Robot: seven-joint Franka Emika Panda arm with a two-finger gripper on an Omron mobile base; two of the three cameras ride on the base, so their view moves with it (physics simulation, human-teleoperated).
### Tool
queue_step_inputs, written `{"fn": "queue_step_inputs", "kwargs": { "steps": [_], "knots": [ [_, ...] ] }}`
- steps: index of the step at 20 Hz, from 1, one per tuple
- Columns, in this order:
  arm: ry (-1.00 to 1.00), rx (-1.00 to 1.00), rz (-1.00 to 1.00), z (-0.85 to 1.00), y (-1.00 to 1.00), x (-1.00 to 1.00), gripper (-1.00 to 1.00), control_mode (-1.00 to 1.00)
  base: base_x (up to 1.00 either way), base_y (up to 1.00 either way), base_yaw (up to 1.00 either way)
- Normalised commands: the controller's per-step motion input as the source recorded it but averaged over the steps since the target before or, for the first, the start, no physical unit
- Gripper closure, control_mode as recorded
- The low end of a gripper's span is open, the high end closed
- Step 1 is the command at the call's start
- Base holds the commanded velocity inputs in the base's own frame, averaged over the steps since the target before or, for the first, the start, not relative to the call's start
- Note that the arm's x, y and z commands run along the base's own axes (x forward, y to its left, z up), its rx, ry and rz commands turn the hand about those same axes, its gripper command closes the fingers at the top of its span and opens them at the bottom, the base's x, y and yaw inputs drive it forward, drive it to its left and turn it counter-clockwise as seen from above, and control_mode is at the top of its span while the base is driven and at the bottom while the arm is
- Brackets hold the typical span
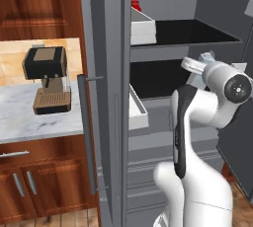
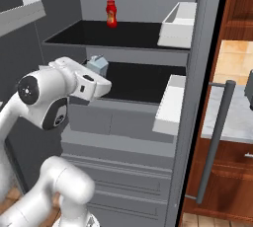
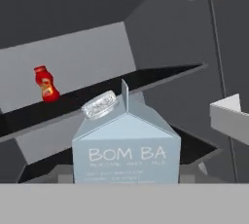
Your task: Take out the milk from the fridge and place it on the tray on the counter. Then take the sugar cube near the tray and place it in the tray.
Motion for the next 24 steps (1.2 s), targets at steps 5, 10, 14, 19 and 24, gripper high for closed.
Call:
{"fn": "queue_step_inputs", "kwargs": {
  "steps": [5, 10, 14, 19, 24],
  "knots": [
    [0.06, -0.22, 0.06, 0.02, 0.24, -0.34, 1.0, -1.0, 0.0, 0.0, 0.0],
    [0.15, -0.27, 0.42, -0.06, 0.14, -0.39, 1.0, -1.0, 0.0, 0.0, 0.0],
    [0.04, -0.16, 0.55, -0.07, 0.11, -0.45, 1.0, -1.0, 0.0, 0.0, 0.0],
    [-0.02, -0.07, 0.02, -0.04, 0.29, -0.35, 1.0, -1.0, 0.0, 0.0, 0.0],
    [-0.11, 0.02, -0.21, -0.23, 0.26, -0.65, 1.0, -1.0, 0.0, 0.0, 0.0]
  ]
}}
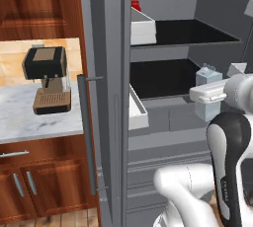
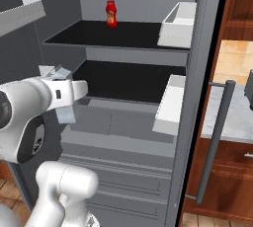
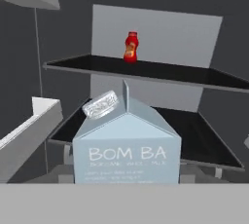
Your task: Take out the milk from the fridge and place it on the tray on the counter. Then take the sugar cube near the tray and place it in the tray.
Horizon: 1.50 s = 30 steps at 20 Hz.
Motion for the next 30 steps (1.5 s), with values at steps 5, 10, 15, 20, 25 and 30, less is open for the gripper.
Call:
{"fn": "queue_step_inputs", "kwargs": {
  "steps": [5, 10, 15, 20, 25, 30],
  "knots": [
    [-0.17, 0.0, -0.17, -0.04, 0.19, -0.52, 1.0, -1.0, 0.0, 0.0, 0.0],
    [0.0, 0.0, 0.0, 0.0, 0.0, 0.0, 1.0, 1.0, -0.91, 0.15, -0.1],
    [0.0, 0.0, 0.0, 0.0, 0.0, 0.0, 1.0, 1.0, -0.99, 0.77, -0.01],
    [0.0, 0.0, 0.0, 0.0, 0.0, 0.0, 1.0, 1.0, -0.16, 1.0, -0.01],
    [0.0, 0.0, 0.0, 0.0, 0.0, 0.0, 1.0, 1.0, 0.54, 1.0, -0.1],
    [0.0, 0.0, 0.0, 0.0, 0.0, 0.0, 1.0, 1.0, 0.04, 0.82, 0.52]
  ]
}}
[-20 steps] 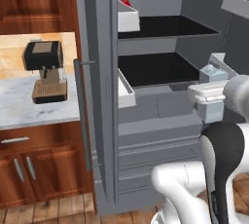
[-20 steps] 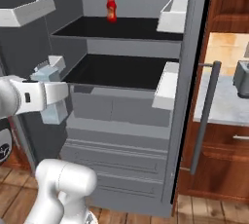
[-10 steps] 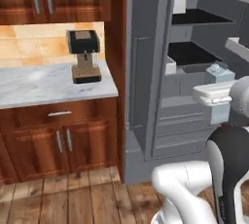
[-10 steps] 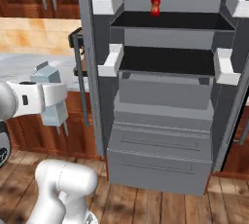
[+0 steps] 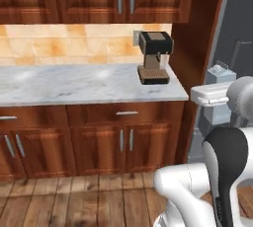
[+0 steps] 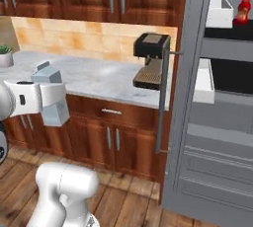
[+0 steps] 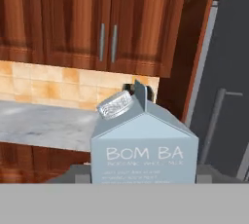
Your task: Take out the milk from the fridge and place it on the tray on the counter. Then take the sugar cube near the tray and place it in the tray.
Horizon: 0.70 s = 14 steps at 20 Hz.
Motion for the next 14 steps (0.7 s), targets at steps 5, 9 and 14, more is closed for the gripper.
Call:
{"fn": "queue_step_inputs", "kwargs": {
  "steps": [5, 9, 14],
  "knots": [
    [0.0, 0.0, 0.0, 0.0, 0.0, 0.0, 1.0, 1.0, 0.0, 0.03, -0.9],
    [0.0, 0.0, 0.0, 0.0, 0.0, 0.0, 1.0, 1.0, 0.0, 0.0, -1.0],
    [0.0, 0.0, 0.0, 0.0, 0.0, 0.0, 1.0, 1.0, 0.0, 0.0, -1.0]
  ]
}}
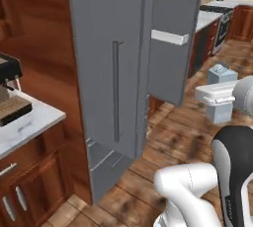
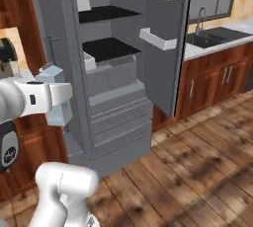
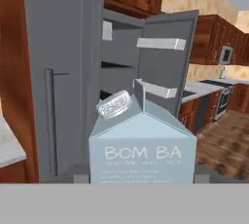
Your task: Take out the milk from the fridge and place it on the tray on the counter. Then take the sugar cube near the tray and place it in the tray.
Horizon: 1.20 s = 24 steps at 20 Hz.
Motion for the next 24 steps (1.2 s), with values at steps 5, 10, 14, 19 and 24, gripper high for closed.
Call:
{"fn": "queue_step_inputs", "kwargs": {
  "steps": [5, 10, 14, 19, 24],
  "knots": [
    [0.0, 0.0, 0.0, 0.0, 0.0, 0.0, 1.0, 1.0, 0.0, 0.0, -1.0],
    [0.0, 0.0, 0.0, 0.0, 0.0, 0.0, 1.0, 1.0, 0.0, 0.0, -1.0],
    [0.0, 0.0, 0.0, 0.0, 0.0, 0.0, 1.0, 1.0, 0.0, -0.05, -0.99],
    [0.0, 0.0, 0.0, 0.0, 0.0, 0.0, 1.0, 1.0, 0.84, -0.43, -0.4],
    [0.0, 0.0, 0.0, 0.0, 0.0, 0.0, 1.0, 1.0, 1.0, -0.72, -0.14]
  ]
}}
